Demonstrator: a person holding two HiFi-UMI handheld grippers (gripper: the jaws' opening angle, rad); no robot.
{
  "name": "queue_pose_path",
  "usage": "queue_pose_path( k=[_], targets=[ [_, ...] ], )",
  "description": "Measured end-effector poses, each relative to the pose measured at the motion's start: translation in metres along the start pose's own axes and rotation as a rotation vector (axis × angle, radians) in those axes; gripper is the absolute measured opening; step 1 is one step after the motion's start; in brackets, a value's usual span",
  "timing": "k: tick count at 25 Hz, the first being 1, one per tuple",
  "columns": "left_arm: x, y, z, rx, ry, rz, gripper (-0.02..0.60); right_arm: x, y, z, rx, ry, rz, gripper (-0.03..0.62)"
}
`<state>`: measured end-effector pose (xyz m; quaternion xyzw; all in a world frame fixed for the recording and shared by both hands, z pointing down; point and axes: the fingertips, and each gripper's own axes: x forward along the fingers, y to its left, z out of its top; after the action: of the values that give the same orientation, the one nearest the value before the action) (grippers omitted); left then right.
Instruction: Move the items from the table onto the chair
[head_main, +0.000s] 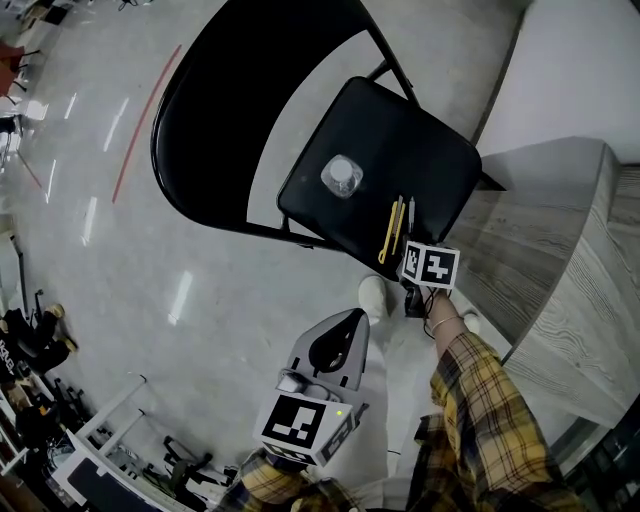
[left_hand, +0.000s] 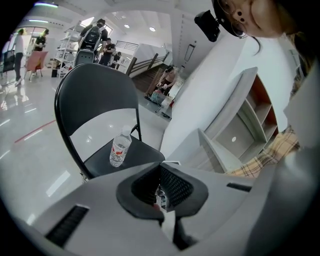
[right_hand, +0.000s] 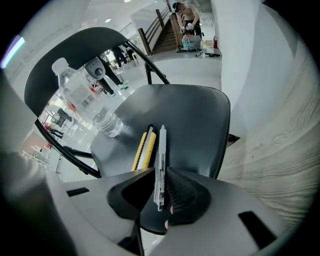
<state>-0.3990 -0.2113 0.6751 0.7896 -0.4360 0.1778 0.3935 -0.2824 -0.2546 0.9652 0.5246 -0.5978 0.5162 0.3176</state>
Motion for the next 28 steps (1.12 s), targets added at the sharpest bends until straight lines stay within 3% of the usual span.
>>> queue_pose_path(
  k=[6, 11, 16, 23, 28],
  targets=[
    [-0.008, 0.0, 0.01, 0.02, 0.008, -0.004, 0.003, -0.033, 0.02, 0.014, 0.05, -0.04, 0.068, 0.066],
    [-0.014, -0.011, 0.038, 0.04, -0.048, -0.015, 0.003, -0.084, 0.051, 0.025, 0.08, -0.108, 0.163, 0.066],
    [-0.031, -0.032, 0.077, 0.06, -0.11, -0.02, 0.003, -0.16, 0.088, 0.031, 0.036, -0.181, 0.245, 0.066],
    [-0.066, -0.08, 0.128, 0.069, -0.208, -0.052, 0.003, -0.283, 0.143, 0.028, 0.049, -0.246, 0.468, 0.066],
    [-0.072, -0.142, 0.155, 0.122, -0.26, -0.11, 0.003, -0.382, 0.142, 0.04, -0.003, -0.358, 0.596, 0.066]
  ],
)
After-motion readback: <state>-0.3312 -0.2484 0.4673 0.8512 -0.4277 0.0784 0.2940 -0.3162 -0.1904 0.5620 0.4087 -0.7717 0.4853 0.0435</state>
